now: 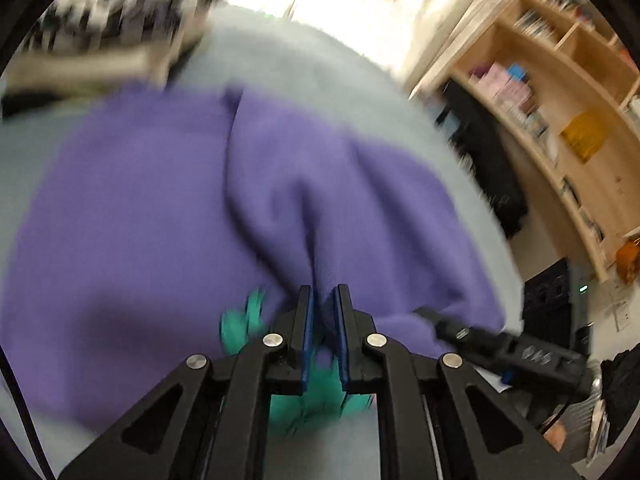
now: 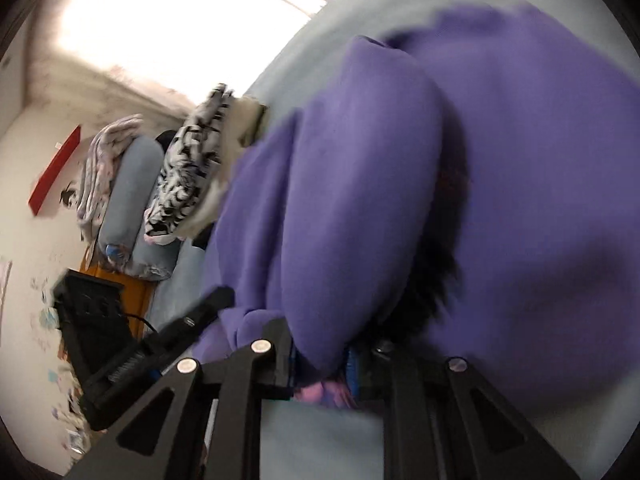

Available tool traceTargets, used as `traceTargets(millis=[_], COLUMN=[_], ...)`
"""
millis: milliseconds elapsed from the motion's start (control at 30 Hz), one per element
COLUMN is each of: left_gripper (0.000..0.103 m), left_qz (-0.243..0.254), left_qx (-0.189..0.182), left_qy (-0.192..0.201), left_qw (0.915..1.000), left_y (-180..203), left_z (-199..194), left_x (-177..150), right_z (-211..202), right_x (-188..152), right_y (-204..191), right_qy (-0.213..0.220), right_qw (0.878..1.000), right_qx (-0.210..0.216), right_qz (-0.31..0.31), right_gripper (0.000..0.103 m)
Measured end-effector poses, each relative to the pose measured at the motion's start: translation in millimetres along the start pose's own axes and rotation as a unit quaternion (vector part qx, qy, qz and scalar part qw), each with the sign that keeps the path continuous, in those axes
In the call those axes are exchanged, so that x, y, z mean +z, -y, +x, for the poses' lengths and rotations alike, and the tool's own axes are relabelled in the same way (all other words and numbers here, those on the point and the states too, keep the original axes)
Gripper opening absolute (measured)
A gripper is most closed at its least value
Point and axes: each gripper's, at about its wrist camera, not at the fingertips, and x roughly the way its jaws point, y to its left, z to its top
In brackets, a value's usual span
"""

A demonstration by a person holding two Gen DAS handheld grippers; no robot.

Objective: Fold large clothes

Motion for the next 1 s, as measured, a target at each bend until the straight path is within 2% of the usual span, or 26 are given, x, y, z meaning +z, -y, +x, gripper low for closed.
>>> traceTargets(millis=[100,200,233,367,500,567,600,700,733,767,833,967,1000], left_gripper=[0.008,0.008,0.008,0.008,0.008,0.011,0.013,0.028,0.04,0.046,0.05,0.069,0.07], left_qz=[0.016,0.029,0.033,0.042,0.026,0.02,0.01,-0.029,-0.038,-0.045,-0.053,-0.034,-0.028], left_qx=[0.022,0.039,0.042,0.05,0.034,0.017,-0.005,-0.053,-0.065,-0.075,-0.102,-0.131,-0.139], left_qy=[-0.004,-0.007,-0.008,-0.007,-0.006,-0.009,-0.01,-0.013,-0.015,-0.017,-0.015,-0.017,-0.014], left_qw=[0.9996,0.9988,0.9986,0.9979,0.9991,0.9996,0.9999,0.9981,0.997,0.9961,0.9932,0.9906,0.9899], left_y=[4.0,12.3,15.0,22.9,16.6,11.3,8.1,-12.7,-16.5,-19.5,-21.9,-8.2,-3.4], left_z=[8.9,12.9,13.3,13.0,2.4,-2.0,-1.3,-4.0,-0.7,2.5,9.3,19.1,19.1], left_x=[-14.2,-8.9,-7.3,-5.7,-1.7,-2.0,0.1,-4.0,-2.8,-2.0,2.2,9.9,10.5], right_z=[-1.7,-0.2,1.8,4.5,2.4,2.0,2.2,1.1,0.3,-0.1,-1.1,-1.1,-2.0], right_x=[-11.1,-13.6,-12.7,-9.4,-14.0,-16.3,-16.7,-18.0,-18.1,-18.3,-18.5,-16.2,-14.7], right_y=[0.6,-13.1,-17.1,-22.5,-22.8,-17.6,-15.3,-2.3,-0.2,1.7,2.5,-0.6,-1.7], right_qy=[-0.005,-0.004,-0.004,-0.014,-0.013,-0.022,-0.023,-0.017,-0.015,-0.012,-0.009,-0.01,-0.007], right_qw=[1.0,0.997,0.997,0.996,0.996,0.998,0.999,0.999,0.999,0.998,0.997,0.994,0.993], right_qx=[-0.023,-0.063,-0.069,-0.076,-0.074,-0.058,-0.048,0.004,0.015,0.026,0.047,0.087,0.093], right_qz=[-0.005,-0.041,-0.045,-0.05,-0.042,-0.023,-0.012,0.034,0.042,0.051,0.057,0.068,0.07], right_gripper=[0.016,0.017,0.021,0.022,0.022,0.024,0.024,0.02,0.018,0.017,0.016,0.015,0.015])
